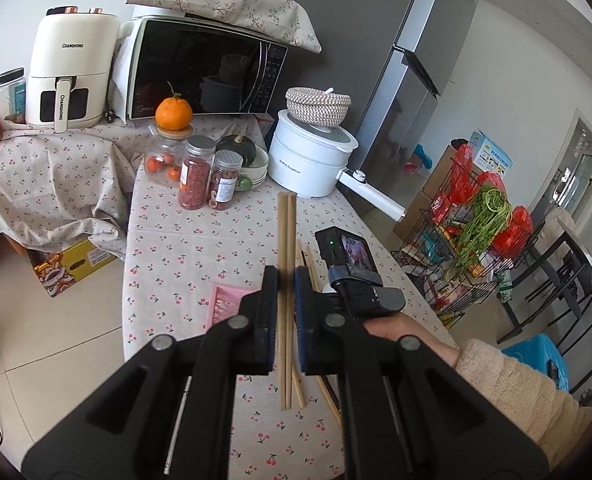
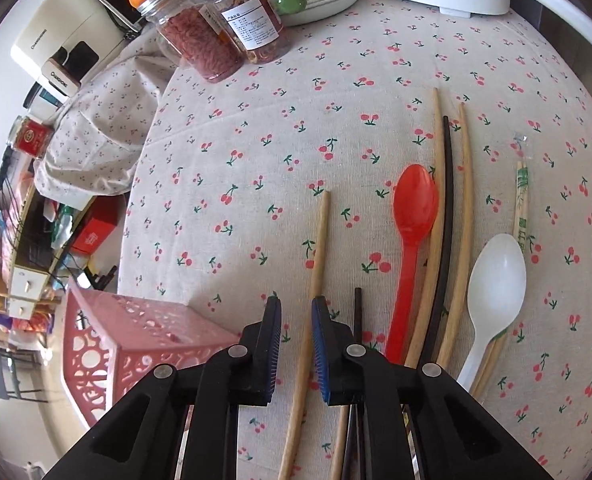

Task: Organize utensils
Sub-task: 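Lift the wooden chopsticks upright with the left tool, then lower the chopsticks into the pink basket and open the left tool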

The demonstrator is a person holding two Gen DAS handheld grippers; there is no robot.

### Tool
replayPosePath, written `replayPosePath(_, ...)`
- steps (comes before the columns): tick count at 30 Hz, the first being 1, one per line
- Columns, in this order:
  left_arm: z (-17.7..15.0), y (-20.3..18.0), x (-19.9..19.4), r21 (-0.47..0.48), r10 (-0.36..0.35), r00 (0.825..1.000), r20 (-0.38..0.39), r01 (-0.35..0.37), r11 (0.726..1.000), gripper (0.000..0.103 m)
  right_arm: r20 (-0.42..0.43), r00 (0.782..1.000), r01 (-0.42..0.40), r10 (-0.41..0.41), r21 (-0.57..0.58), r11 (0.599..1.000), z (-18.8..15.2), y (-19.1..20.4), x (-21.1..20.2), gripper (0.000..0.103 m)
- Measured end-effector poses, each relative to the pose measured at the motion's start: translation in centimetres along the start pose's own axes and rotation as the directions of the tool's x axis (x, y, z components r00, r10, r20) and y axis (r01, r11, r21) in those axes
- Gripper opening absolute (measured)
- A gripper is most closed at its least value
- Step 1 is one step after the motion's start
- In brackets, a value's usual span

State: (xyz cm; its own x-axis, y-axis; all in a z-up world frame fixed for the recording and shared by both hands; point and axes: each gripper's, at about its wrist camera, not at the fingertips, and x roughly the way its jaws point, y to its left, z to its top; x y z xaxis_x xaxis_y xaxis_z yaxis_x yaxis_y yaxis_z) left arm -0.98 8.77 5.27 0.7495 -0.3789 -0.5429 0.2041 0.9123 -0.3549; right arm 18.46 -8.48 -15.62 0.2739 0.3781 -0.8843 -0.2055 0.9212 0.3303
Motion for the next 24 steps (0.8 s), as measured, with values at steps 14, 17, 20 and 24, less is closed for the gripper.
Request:
replayPosePath(14, 0.6, 0.1, -1.6, -0.003, 0.021, 0.993, 0.118, -0.021, 1.0, 0.009, 0.091, 0.995, 0.061, -0.051, -0.103, 0.993, -1.1, 0.9, -1.9, 0.006)
replayPosePath(17, 1.0, 0.0, -2.5, -0.013, 0.027, 0.982, 0.189, -0.025, 1.0, 0.009, 0.185, 0.983, 0.016, 0.012, -0.145, 0.989, -2.4, 1.4, -5.9, 0.006)
replayPosePath(20, 1.2, -0.2, -3.0, -0.022, 0.054, 0.964, 0.259, -0.05, 0.999, 0.009, 0.277, 0.958, -0.017, 0.071, -0.192, 0.981, -3.8, 2.1, -9.5, 0.006)
replayPosePath(24, 1.4, -0.7, -2.7, -0.006, 0.093, 0.941, 0.325, -0.096, 0.995, 0.009, 0.365, 0.923, -0.035, 0.122, -0.238, 0.971, -5.8, 2.7, -13.4, 0.006)
